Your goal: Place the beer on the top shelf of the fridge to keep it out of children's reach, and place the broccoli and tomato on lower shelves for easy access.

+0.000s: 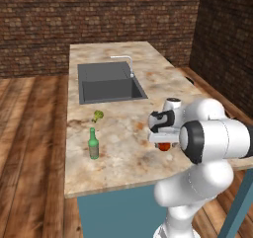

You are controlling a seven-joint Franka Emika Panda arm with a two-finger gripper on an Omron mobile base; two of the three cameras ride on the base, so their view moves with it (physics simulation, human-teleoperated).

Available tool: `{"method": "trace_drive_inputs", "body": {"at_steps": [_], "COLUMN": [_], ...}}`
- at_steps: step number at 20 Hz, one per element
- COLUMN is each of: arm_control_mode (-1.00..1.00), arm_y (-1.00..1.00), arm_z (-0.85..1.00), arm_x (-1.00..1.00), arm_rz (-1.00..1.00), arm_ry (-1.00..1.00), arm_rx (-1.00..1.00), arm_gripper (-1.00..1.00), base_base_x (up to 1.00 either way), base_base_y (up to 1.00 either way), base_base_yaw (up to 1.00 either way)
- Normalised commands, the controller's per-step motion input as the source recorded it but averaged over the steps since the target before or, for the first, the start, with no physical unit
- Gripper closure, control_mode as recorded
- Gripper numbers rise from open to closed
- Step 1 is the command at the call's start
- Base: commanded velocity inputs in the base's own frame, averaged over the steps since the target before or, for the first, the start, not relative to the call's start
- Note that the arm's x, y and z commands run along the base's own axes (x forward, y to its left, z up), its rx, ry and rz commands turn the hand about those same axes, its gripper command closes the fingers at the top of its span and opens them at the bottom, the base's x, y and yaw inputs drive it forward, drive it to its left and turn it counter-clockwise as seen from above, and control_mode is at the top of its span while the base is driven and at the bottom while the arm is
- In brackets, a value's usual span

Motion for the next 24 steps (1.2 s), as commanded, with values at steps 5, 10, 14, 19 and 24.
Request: {"method": "trace_drive_inputs", "body": {"at_steps": [5, 10, 14, 19, 24], "arm_control_mode": [-1.00, -1.00, -1.00, -1.00, -1.00], "arm_y": [0.00, 0.00, 0.00, 0.00, 0.00], "arm_z": [-0.18, -0.24, -0.39, -0.57, -0.55], "arm_x": [0.13, 0.05, 0.00, -0.12, -0.33], "arm_rz": [0.00, 0.00, 0.00, 0.00, 0.00], "arm_ry": [0.00, 0.00, 0.05, 0.09, 0.11], "arm_rx": [0.00, 0.00, 0.00, -0.03, -0.02], "arm_gripper": [-1.00, -1.00, 1.00, 1.00, 1.00], "base_base_x": [0.00, 0.00, 0.00, 0.00, 0.00], "base_base_y": [0.00, 0.00, 0.00, 0.00, 0.00], "base_base_yaw": [0.00, 0.00, 0.00, 0.00, 0.00]}}
